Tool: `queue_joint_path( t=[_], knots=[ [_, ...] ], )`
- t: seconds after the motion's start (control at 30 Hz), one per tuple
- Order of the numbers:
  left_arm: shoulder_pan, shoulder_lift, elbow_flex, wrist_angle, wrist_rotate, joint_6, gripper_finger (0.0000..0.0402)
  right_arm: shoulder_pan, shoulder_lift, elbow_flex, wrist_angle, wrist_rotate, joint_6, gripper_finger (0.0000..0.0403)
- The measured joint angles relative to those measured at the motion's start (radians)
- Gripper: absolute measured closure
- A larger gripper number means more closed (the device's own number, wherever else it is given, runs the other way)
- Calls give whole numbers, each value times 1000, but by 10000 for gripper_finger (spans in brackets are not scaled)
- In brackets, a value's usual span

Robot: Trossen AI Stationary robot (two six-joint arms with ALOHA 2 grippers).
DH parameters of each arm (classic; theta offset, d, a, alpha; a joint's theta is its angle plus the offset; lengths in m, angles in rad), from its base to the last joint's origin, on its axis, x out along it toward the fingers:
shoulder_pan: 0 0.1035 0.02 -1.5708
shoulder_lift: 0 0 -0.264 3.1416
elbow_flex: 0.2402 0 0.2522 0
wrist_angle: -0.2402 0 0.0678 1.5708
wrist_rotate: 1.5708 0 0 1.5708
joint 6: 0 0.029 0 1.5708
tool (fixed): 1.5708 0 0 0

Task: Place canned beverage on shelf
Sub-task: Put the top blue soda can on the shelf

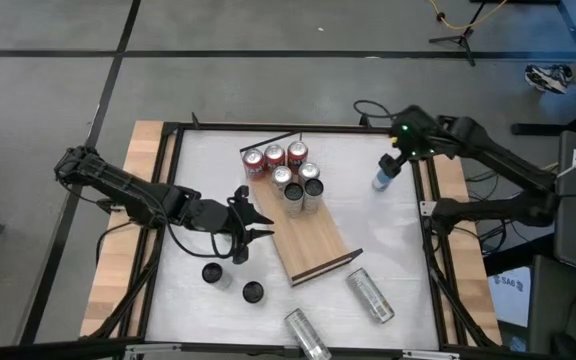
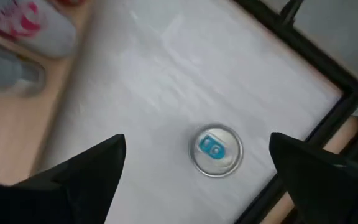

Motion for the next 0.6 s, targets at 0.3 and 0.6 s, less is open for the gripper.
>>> queue_joint_path(
  t=[0.3,0.6],
  knots=[
    [0,0,0,0,-1,3,298,-50,29,-96,0,49,-13,10],
    [0,0,0,-1,-1,3,298,-49,30,-106,2,48,-12,10]
  ],
)
